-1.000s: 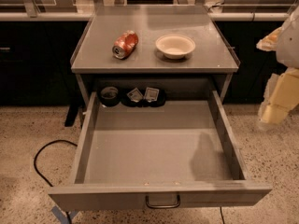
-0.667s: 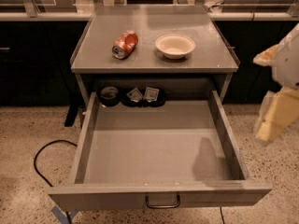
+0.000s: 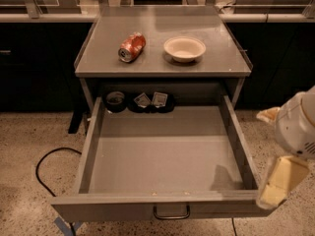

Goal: Close top drawer

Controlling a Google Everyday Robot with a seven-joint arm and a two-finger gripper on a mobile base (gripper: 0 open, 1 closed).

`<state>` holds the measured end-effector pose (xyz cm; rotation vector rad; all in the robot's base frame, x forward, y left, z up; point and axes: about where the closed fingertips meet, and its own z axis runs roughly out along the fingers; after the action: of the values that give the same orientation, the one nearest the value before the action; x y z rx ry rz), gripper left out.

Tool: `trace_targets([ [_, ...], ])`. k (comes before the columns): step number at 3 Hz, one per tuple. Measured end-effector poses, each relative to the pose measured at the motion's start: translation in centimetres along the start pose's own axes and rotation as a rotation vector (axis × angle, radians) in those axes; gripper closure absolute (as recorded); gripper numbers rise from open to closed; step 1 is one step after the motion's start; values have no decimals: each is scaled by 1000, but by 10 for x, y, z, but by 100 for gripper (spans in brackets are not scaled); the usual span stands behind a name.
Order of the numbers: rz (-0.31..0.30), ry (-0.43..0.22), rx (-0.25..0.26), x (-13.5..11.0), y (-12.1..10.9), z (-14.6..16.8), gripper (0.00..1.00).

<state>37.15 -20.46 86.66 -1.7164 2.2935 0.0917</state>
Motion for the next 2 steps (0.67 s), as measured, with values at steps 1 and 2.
trace_targets([
  [1,12,-51,-91,18,40,27,0],
  [2,14,-55,-104,17,44,34,0],
])
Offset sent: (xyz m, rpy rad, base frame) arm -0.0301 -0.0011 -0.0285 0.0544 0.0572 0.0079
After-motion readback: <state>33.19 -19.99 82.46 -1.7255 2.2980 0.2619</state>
